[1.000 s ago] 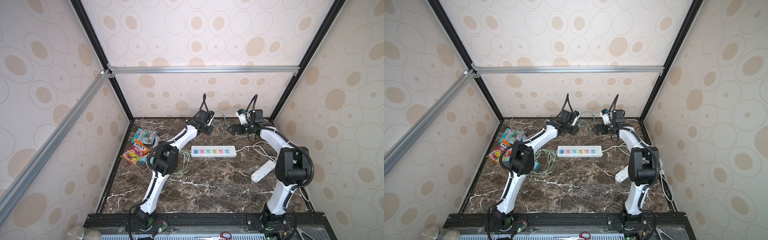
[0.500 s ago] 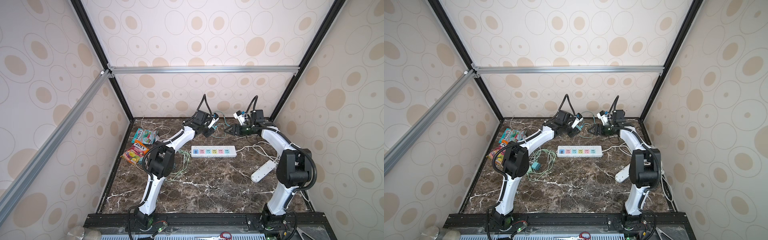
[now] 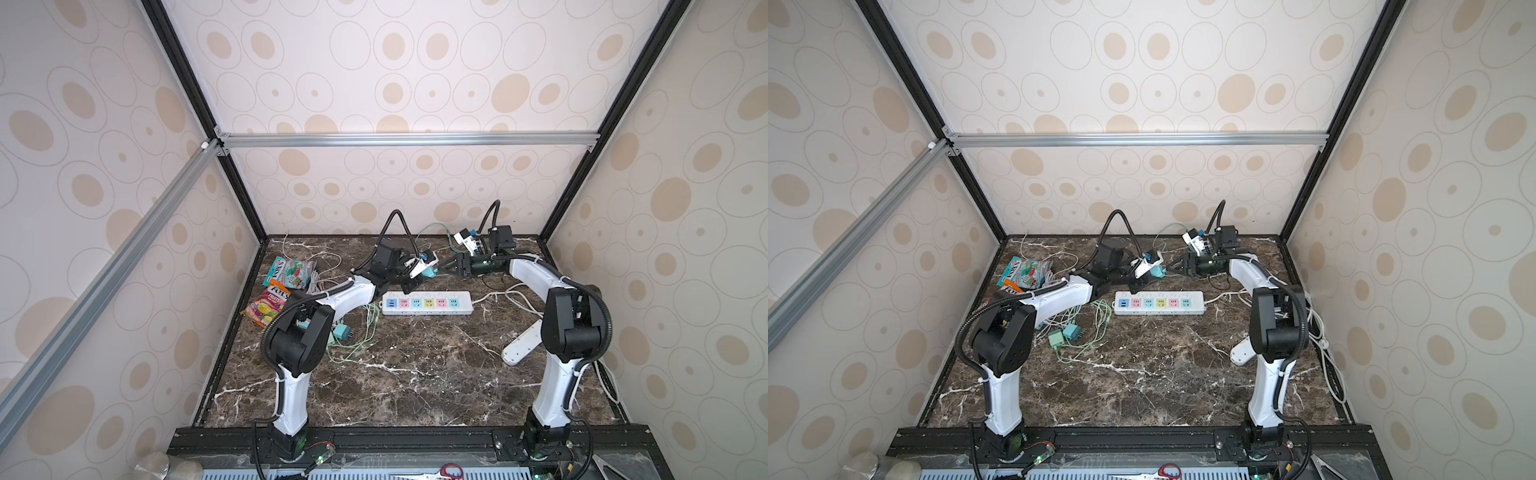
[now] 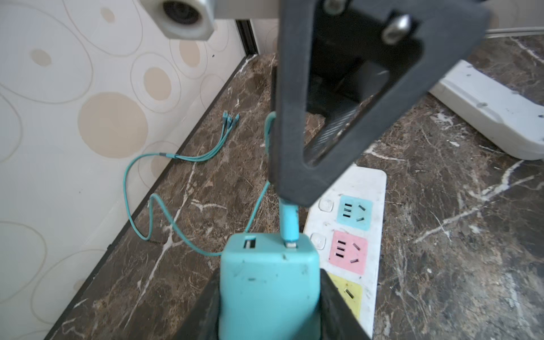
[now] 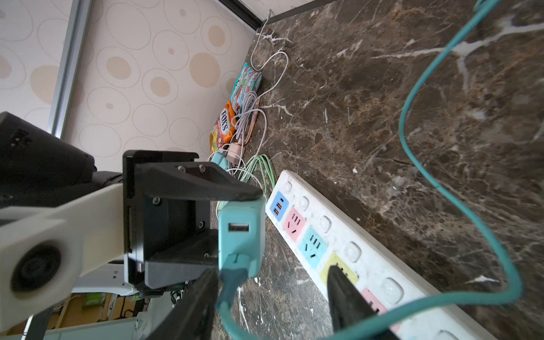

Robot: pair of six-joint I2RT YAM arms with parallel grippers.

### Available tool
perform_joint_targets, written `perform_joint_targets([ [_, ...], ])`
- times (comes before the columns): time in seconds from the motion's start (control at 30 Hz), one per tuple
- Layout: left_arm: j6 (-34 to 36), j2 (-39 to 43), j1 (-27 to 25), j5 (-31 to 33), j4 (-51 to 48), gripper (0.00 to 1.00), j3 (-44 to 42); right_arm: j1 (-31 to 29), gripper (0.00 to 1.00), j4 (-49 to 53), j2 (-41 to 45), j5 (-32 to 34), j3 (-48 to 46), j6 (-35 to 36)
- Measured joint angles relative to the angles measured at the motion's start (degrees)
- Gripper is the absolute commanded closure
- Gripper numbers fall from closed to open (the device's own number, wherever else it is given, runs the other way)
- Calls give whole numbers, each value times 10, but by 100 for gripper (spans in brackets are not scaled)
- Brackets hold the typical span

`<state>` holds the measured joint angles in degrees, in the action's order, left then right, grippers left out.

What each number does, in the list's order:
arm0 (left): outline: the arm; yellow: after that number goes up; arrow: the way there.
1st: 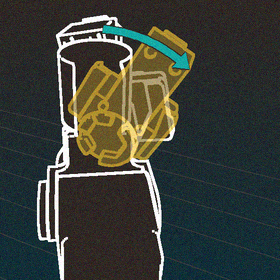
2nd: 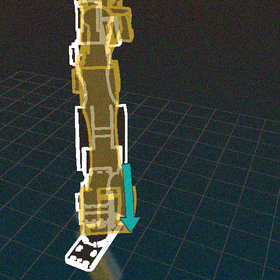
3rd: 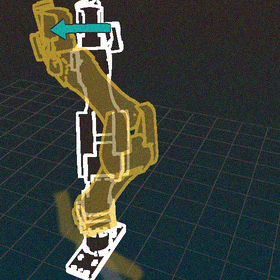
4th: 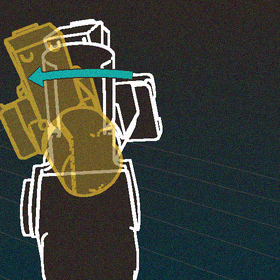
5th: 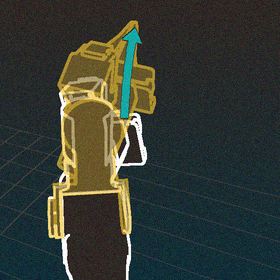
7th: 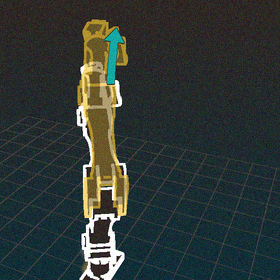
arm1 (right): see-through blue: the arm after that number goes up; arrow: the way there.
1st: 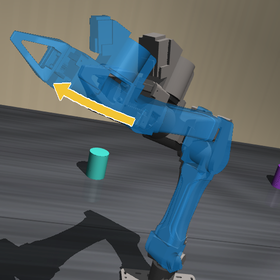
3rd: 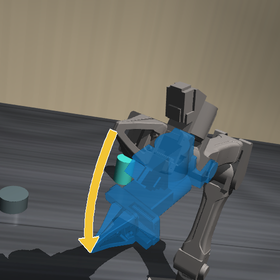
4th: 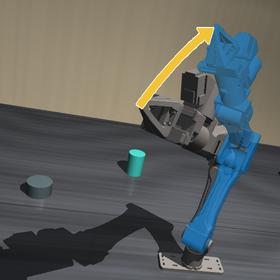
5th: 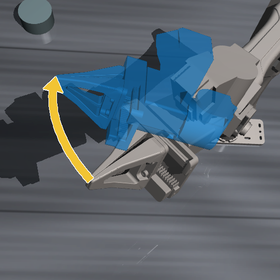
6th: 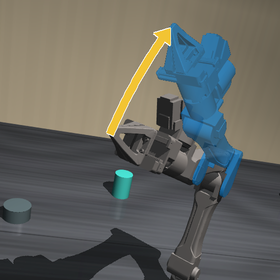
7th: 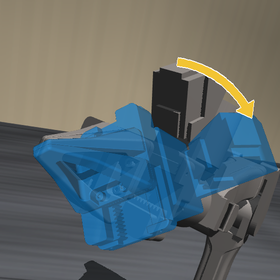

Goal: Insert the plug
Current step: 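Pass the teal charger from the left gripper to the right gripper, then lower the charger onto the end socket with the right gripper while the left withdraws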

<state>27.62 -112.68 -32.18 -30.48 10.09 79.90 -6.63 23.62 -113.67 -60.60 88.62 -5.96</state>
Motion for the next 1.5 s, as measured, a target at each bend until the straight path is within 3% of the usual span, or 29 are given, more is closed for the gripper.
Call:
perform_joint_targets([
  [0.3, 68, 4, -4, 7, 62, 100, -12, -18, 49, -2, 0, -24, 0, 40],
  [0.63, 109, 4, -11, 30, 70, 100, -13, -33, 59, -42, 0, -8, 0, 23],
  [0.83, 110, 4, -10, 34, 70, 100, -14, -39, 80, -62, 0, -4, 0, 17],
  [0.9, 110, 4, -10, 34, 70, 97, -16, -39, 96, -62, 0, -1, 0, 21],
  [0.97, 110, 5, -10, 34, 73, 91, -20, -40, 100, -58, 0, 0, 0, 27],
  [1.03, 110, 5, -10, 33, 77, 68, -24, -40, 100, -49, 0, 2, 0, 41],
  [1.13, 103, 5, -11, 34, 83, 42, -30, -40, 100, -10, 0, 11, 11, 83],
  [1.17, 92, 5, -11, 35, 88, 31, -32, -40, 100, 10, 0, 19, 20, 105],
  [1.2, 85, 5, -10, 37, 96, 4, -36, -40, 100, 30, 0, 26, 30, 129],
  [1.5, -63, 86, 18, 68, 239, 2, -178, -32, 100, 242, -22, 76, 160, 381],
])
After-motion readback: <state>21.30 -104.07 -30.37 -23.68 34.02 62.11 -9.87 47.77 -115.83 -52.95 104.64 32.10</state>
